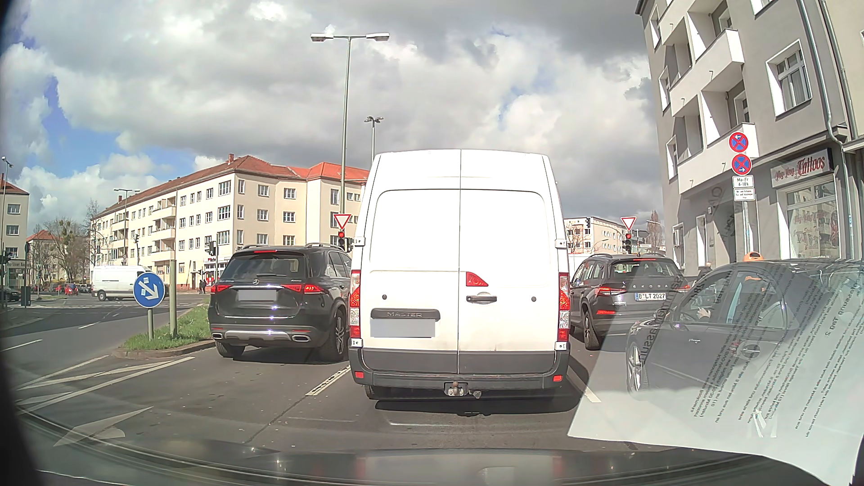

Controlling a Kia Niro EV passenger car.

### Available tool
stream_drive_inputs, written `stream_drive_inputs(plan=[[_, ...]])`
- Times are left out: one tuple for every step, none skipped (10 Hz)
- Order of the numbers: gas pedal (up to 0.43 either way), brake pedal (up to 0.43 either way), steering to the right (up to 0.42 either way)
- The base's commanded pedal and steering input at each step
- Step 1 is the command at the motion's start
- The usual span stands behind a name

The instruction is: Follow the waypoints while adhering to traffic rules and regulations

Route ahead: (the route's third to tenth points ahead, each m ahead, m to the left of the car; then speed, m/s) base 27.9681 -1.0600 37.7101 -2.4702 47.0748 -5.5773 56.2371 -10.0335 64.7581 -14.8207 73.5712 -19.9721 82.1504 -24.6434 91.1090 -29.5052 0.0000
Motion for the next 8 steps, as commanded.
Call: stream_drive_inputs(plan=[[0.0,0.39,-0.014],[0.0,0.39,-0.014],[0.0,0.39,-0.014],[0.0,0.39,-0.014],[0.0,0.39,-0.014],[0.0,0.39,-0.014],[0.0,0.39,-0.014],[0.0,0.39,-0.014]])
